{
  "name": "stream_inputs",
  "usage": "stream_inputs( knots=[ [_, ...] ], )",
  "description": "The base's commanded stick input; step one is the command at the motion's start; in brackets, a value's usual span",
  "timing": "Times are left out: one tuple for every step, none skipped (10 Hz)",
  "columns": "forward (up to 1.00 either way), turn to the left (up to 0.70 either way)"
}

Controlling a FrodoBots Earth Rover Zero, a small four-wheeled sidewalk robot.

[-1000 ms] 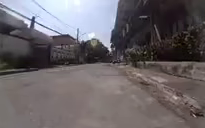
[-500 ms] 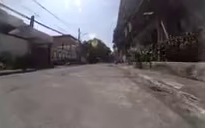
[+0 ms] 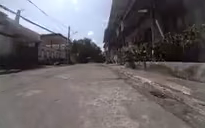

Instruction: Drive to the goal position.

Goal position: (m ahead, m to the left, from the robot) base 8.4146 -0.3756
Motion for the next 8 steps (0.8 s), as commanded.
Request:
stream_inputs(
  knots=[
    [1.00, 0.00],
    [1.00, 0.00],
    [1.00, 0.00],
    [1.00, 0.00],
    [1.00, 0.00],
    [1.00, 0.00],
    [1.00, 0.00],
    [1.00, 0.00]
  ],
)
